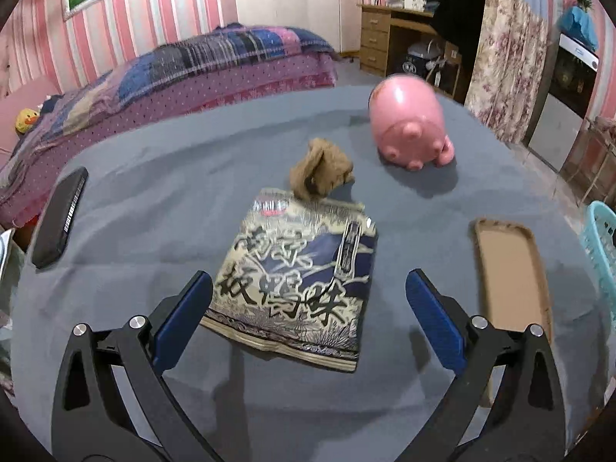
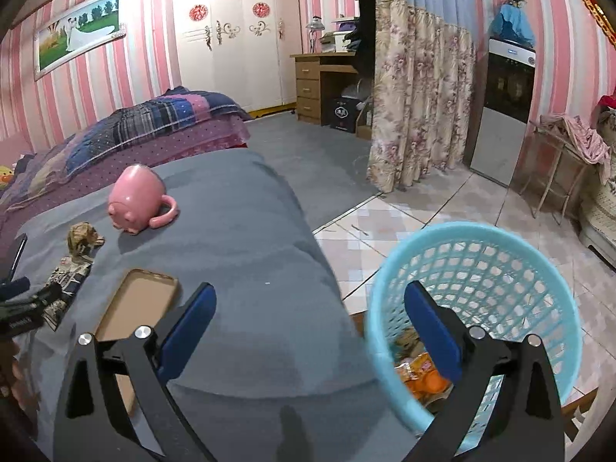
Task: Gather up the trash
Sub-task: 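Grasp the printed snack bag with the left tool while the right tool grasps crumpled brown paper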
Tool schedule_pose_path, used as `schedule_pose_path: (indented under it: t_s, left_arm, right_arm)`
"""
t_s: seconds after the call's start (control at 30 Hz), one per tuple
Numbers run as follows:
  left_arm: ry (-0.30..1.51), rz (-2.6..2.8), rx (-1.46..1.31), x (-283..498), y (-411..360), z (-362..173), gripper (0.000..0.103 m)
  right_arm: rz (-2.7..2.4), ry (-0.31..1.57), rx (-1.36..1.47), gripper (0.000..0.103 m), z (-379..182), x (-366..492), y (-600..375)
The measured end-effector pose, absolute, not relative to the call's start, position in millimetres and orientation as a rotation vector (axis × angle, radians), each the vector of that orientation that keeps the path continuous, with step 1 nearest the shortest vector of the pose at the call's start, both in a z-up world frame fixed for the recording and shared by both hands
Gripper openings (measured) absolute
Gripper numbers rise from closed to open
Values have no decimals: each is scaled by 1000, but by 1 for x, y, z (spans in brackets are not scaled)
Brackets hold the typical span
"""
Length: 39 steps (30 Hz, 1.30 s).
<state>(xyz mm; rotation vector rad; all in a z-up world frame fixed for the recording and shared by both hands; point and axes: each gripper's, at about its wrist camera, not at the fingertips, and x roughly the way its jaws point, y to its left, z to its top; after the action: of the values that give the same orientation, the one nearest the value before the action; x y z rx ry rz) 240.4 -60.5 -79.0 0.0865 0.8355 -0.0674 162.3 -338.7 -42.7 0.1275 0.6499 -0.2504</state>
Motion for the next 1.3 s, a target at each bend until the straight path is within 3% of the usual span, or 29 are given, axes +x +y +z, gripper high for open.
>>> schedule_pose_path:
  t_s: [0.2, 0.27, 0.33, 0.43, 0.73, 1.23, 1.3]
  left_arm:
    - [880, -107, 77, 246, -56, -93, 58]
    - [886, -158, 57, 244, -54, -89, 31]
    - [893, -192, 46, 238, -48, -85, 21]
    - [872, -189, 61, 227, -36, -75, 15]
    - [792, -83, 18, 215, 36, -39, 15]
    - [735, 169, -78, 230, 146, -39, 15]
    - [734, 187, -71, 232, 152, -36, 15]
  right_arm:
    - [-261, 661, 41, 96, -43, 171, -310]
    - [-234, 677, 22, 96, -43, 172, -303]
    - [-183, 689, 28, 96, -42, 173, -300]
    - [-100, 707, 62, 96, -42, 174, -291]
    - [0, 706, 45, 96, -37, 195, -235]
    - [173, 780, -12, 94, -56, 283, -105]
    - [175, 809, -2, 89, -65, 298, -96]
